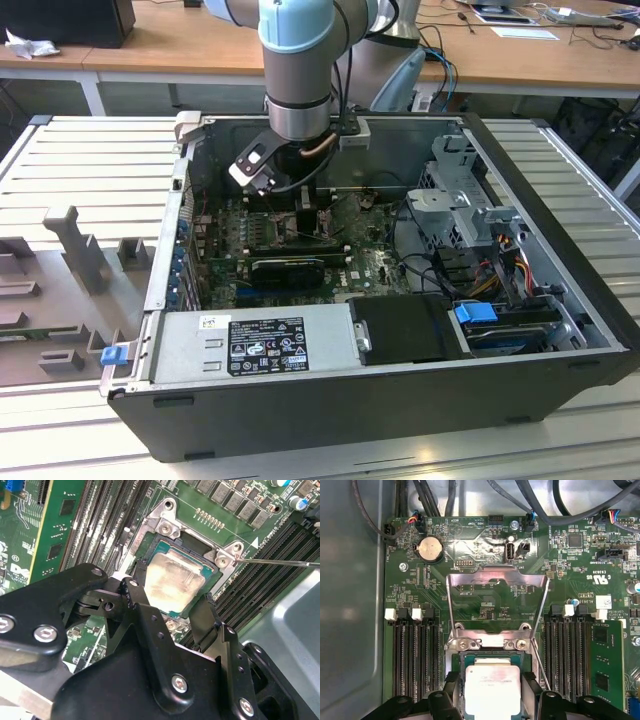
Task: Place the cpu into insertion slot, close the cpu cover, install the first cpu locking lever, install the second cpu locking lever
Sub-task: 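Place the cpu into insertion slot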
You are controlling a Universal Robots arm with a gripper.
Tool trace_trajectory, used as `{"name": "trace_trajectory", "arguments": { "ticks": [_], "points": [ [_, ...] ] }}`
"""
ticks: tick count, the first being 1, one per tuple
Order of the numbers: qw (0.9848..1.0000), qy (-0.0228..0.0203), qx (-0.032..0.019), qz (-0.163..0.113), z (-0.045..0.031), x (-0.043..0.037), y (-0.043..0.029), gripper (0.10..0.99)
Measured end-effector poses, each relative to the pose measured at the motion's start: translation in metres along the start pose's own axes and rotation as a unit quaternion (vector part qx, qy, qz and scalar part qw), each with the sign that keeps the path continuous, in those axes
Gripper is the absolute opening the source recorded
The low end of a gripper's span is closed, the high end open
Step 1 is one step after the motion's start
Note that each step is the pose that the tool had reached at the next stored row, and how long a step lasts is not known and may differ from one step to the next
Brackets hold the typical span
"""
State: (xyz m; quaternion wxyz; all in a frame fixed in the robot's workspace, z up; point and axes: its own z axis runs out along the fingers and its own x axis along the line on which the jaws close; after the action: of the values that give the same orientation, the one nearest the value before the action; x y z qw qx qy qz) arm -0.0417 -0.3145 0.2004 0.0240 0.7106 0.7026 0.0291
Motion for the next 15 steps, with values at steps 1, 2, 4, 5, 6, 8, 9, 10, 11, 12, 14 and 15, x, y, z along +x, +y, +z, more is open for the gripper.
{"name": "trace_trajectory", "arguments": {
  "ticks": [1,2,4,5,6,8,9,10,11,12,14,15],
  "points": [
    [1.0,0.0,0.0,0.0,0.0,0.0001,0.0,0.608],
    [1.0,0.0,0.0,0.0,0.0,0.0001,0.0,0.608],
    [1.0,-0.0012,-0.0001,0.0,0.0,0.0002,0.0,0.608],
    [1.0,-0.0025,-0.0001,0.0,0.0,0.0001,0.0,0.608],
    [1.0,-0.0044,0.0,0.0,-0.0001,-0.0001,0.0,0.608],
    [1.0,-0.0073,0.0,-0.001,-0.0002,-0.0006,0.0,0.608],
    [1.0,-0.0073,0.0,0.0,-0.0003,-0.0006,0.0,0.608],
    [1.0,-0.0073,0.0,0.0,-0.0006,-0.0006,0.0,0.608],
    [1.0,-0.0073,-0.0001,0.0,-0.0013,-0.0005,0.0001,0.608],
    [1.0,-0.0072,-0.0001,0.0,-0.0026,-0.0005,0.0002,0.608],
    [1.0,-0.0072,-0.0001,0.0,-0.0053,-0.0005,0.0004,0.608],
    [1.0,-0.0072,-0.0001,0.0,-0.0066,-0.0005,0.0005,0.608]
  ]
}}
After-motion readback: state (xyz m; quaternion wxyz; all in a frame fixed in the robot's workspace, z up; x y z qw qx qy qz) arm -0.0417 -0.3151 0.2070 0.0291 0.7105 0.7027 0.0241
